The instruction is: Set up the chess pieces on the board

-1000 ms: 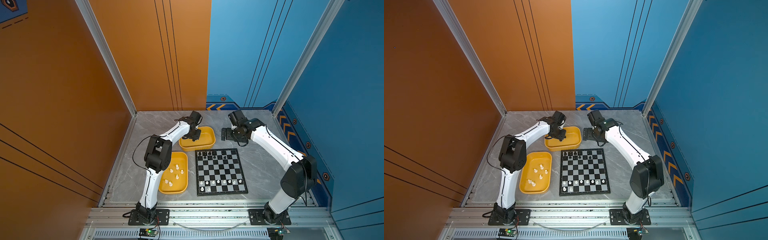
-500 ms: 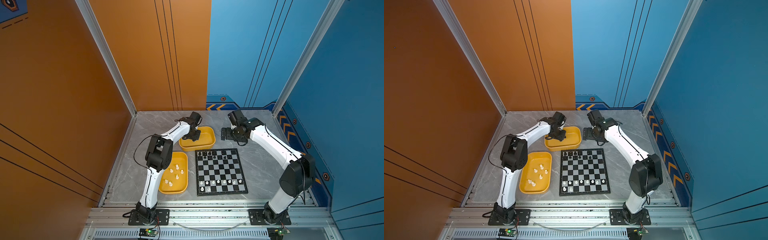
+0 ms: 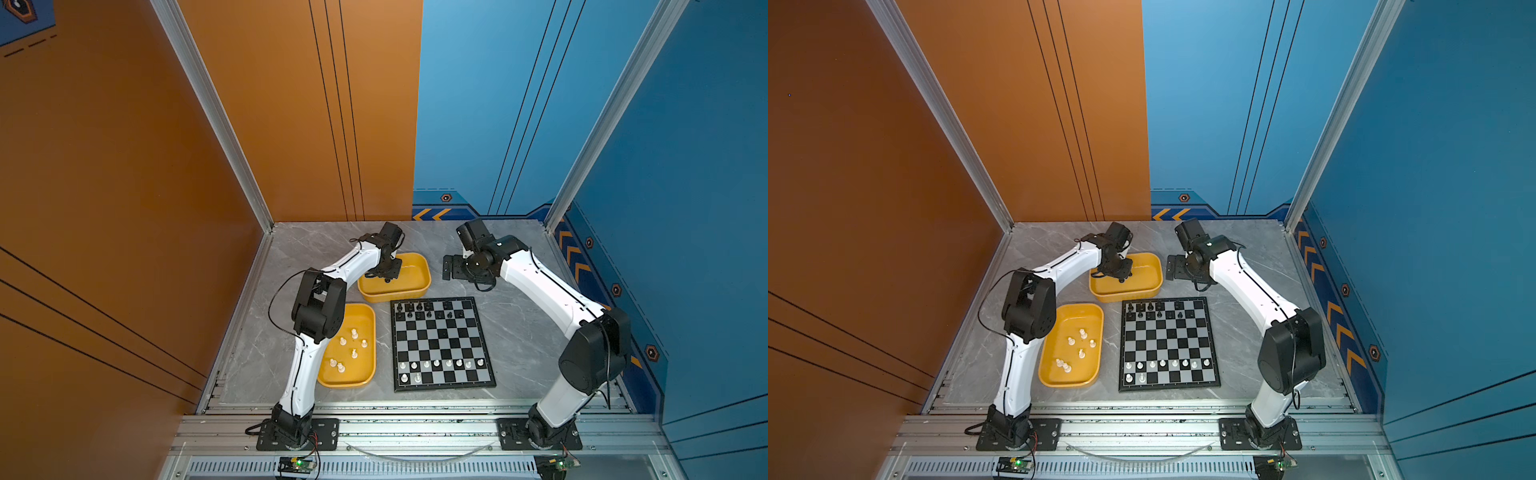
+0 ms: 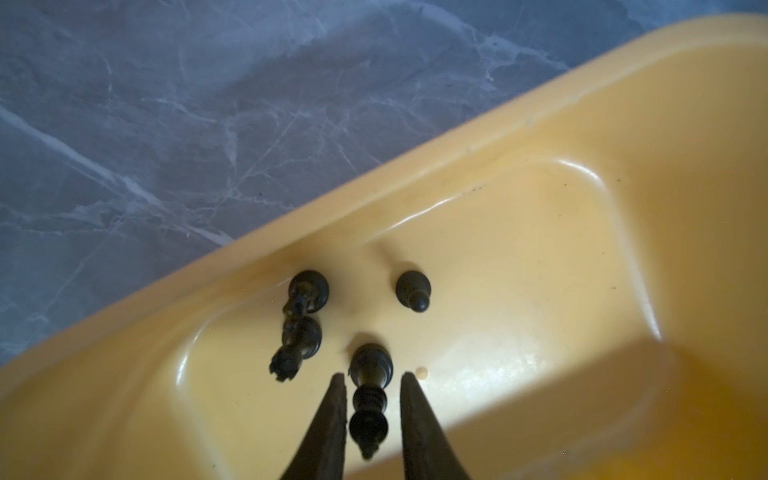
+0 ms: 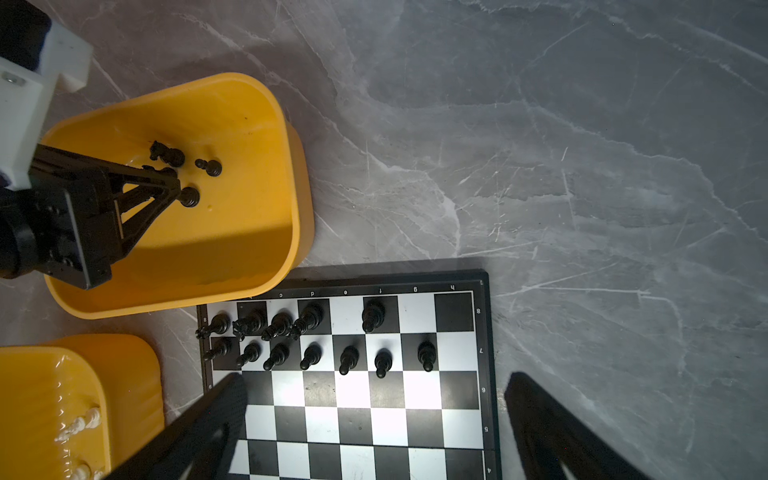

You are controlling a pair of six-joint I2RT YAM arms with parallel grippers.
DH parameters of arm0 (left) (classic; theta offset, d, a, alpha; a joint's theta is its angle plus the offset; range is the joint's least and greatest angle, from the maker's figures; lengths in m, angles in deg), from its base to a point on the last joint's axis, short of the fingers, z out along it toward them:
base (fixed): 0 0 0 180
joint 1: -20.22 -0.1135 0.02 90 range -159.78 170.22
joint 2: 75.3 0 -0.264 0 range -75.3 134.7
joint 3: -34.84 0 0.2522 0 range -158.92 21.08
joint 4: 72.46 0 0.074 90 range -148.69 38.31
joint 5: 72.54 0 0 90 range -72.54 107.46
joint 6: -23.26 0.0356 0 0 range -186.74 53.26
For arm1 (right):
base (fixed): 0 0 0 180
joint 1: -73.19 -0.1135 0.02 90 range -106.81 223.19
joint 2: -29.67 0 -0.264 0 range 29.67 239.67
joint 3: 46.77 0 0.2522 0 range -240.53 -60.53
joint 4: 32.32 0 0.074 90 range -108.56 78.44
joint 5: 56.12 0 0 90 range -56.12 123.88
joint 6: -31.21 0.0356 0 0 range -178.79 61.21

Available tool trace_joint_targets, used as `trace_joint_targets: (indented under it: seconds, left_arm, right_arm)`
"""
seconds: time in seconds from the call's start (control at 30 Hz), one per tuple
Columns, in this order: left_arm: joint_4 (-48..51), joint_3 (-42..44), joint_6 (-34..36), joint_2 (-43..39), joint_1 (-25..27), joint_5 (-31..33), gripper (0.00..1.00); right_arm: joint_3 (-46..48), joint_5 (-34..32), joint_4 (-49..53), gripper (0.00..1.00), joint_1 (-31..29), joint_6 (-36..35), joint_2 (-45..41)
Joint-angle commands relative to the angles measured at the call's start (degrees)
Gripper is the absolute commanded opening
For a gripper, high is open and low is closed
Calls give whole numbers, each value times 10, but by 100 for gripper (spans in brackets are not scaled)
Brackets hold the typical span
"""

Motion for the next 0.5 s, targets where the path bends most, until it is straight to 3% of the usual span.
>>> trace_joint_targets:
  seconds: [0.0, 0.47]
  left_arm:
    - [17, -12, 7, 9, -2, 0, 22]
    - [21, -4, 6, -14, -1, -6, 5]
  right_arm:
    - [-9, -5, 19, 100, 2, 4, 1]
    - [-1, -8, 19, 100, 1, 10, -16]
